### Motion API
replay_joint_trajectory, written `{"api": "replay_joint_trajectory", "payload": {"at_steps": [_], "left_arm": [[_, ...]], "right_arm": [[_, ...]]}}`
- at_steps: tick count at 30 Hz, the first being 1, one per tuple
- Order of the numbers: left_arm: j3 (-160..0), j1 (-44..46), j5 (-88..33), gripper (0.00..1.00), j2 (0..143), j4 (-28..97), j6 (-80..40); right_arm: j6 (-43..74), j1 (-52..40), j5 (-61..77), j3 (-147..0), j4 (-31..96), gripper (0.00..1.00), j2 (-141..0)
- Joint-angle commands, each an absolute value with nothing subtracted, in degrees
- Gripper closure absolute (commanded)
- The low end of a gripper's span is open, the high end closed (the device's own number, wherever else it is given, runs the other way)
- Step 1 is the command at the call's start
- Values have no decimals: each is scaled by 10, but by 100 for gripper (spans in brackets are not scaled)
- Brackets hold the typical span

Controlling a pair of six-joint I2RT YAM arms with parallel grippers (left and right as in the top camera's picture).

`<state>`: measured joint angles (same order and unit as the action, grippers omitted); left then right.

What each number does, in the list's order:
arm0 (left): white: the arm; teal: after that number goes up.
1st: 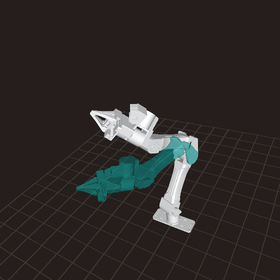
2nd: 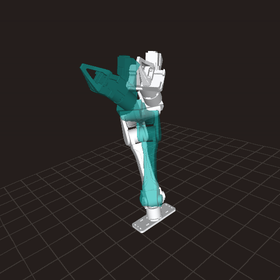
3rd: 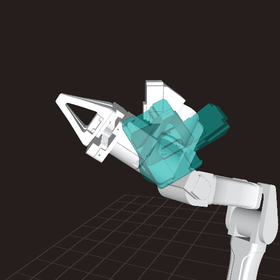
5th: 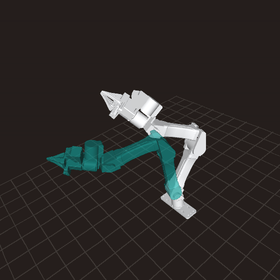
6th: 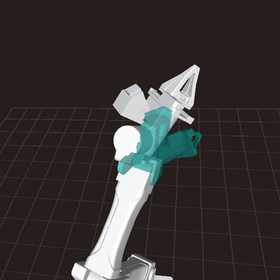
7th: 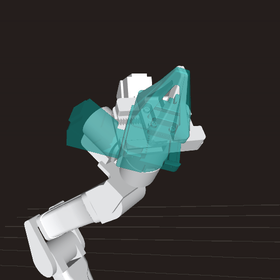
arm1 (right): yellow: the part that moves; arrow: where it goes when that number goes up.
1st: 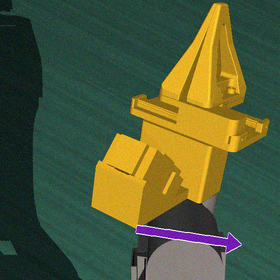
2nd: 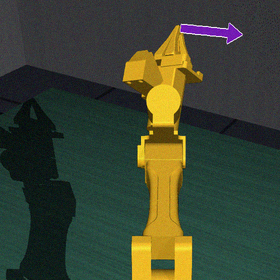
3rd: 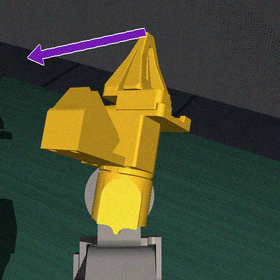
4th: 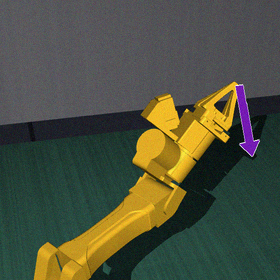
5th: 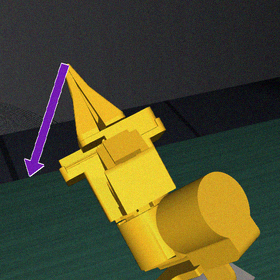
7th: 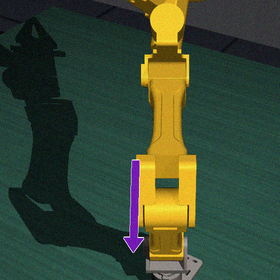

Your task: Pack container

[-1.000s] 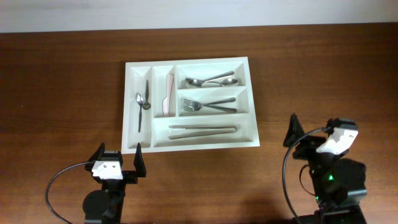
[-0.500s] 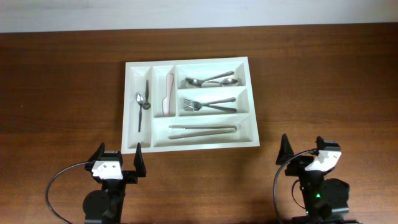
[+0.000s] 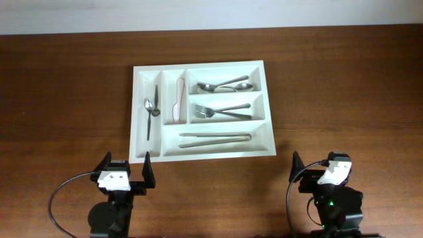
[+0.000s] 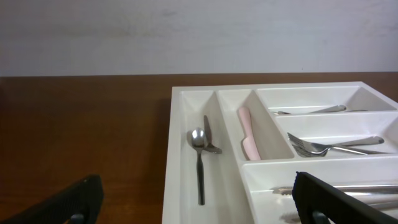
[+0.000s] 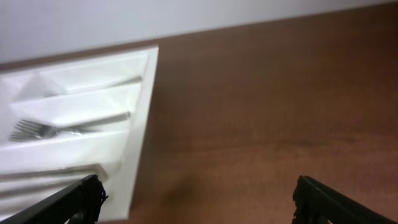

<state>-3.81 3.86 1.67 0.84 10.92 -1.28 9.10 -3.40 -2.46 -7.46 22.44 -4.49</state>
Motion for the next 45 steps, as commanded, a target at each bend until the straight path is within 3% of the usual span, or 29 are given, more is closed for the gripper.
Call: {"api": "replay_joint_trajectory", "payload": {"at_steps": [1,7,45], "left_arm": [[-32,40,12,1,3,108,-4],[-32,40,12,1,3,108,-4],[-32,40,12,1,3,108,-4]], "right_arm": [[76,-29,-19,-70,240,1,-22],[34,-29,-17,-70,239,1,-2],[34,-30,-6,-70,240,1,-2]]}}
